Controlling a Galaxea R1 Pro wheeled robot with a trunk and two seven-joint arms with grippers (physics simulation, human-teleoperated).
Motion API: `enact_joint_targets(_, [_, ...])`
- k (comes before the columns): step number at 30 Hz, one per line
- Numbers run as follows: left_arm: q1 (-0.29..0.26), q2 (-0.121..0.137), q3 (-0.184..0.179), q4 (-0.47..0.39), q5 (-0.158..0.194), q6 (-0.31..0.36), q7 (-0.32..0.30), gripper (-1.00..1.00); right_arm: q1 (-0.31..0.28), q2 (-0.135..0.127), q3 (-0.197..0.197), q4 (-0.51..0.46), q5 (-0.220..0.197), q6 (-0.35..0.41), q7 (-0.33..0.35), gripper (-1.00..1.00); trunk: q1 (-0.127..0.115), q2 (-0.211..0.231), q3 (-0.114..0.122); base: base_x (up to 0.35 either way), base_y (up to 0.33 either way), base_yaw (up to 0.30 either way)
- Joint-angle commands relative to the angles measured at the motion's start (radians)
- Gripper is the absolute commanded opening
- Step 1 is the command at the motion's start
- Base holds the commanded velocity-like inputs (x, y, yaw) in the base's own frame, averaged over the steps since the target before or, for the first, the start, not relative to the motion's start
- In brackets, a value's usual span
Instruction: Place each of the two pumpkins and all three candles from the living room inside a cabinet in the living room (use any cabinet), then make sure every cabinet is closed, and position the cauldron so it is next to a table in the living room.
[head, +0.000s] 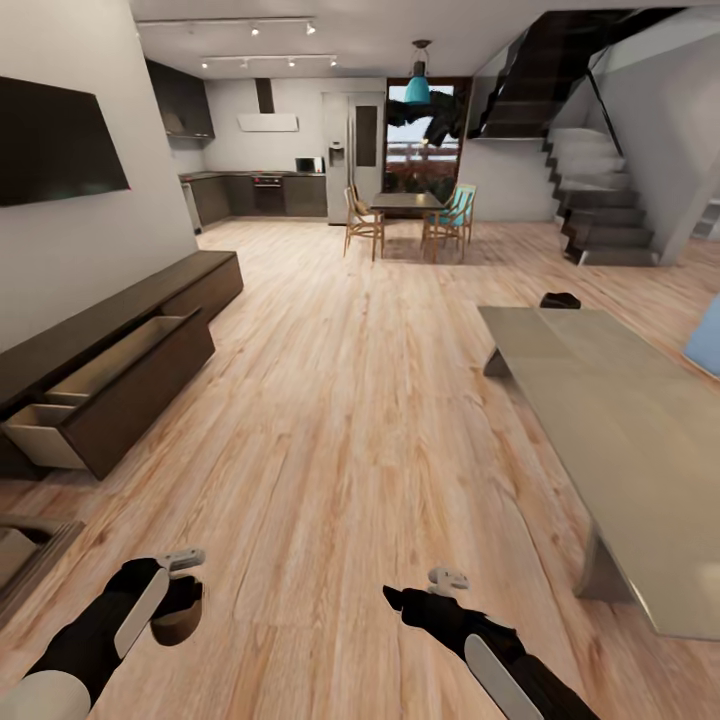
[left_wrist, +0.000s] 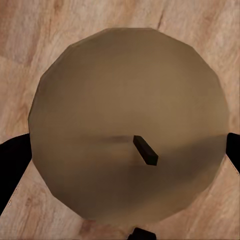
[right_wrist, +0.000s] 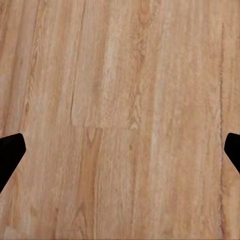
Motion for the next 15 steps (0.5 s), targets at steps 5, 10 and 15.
enact_joint_targets(5, [-0.001,-0.001,-0.007,-0.001,0.01,-0.001,0.018,-1.0,-0.001,-0.001,0.002,0.0,-0.008,0.002,-0.005,1.0,0.0,0.0,-0.001,0.333,0.0,0.288])
enact_joint_targets(10, [-0.001,-0.001,-0.007,-0.001,0.009,-0.001,0.017,-1.0,-0.001,-0.001,0.002,0.01,-0.009,0.0,-0.005,1.0,0.0,0.0,-0.001,0.333,0.0,0.275])
enact_joint_targets(15, [-0.001,-0.002,-0.008,-0.001,0.008,-0.001,0.017,-1.0,-0.001,-0.001,0.002,0.013,-0.009,-0.004,-0.005,1.0,0.0,0.0,-0.001,0.333,0.0,0.077])
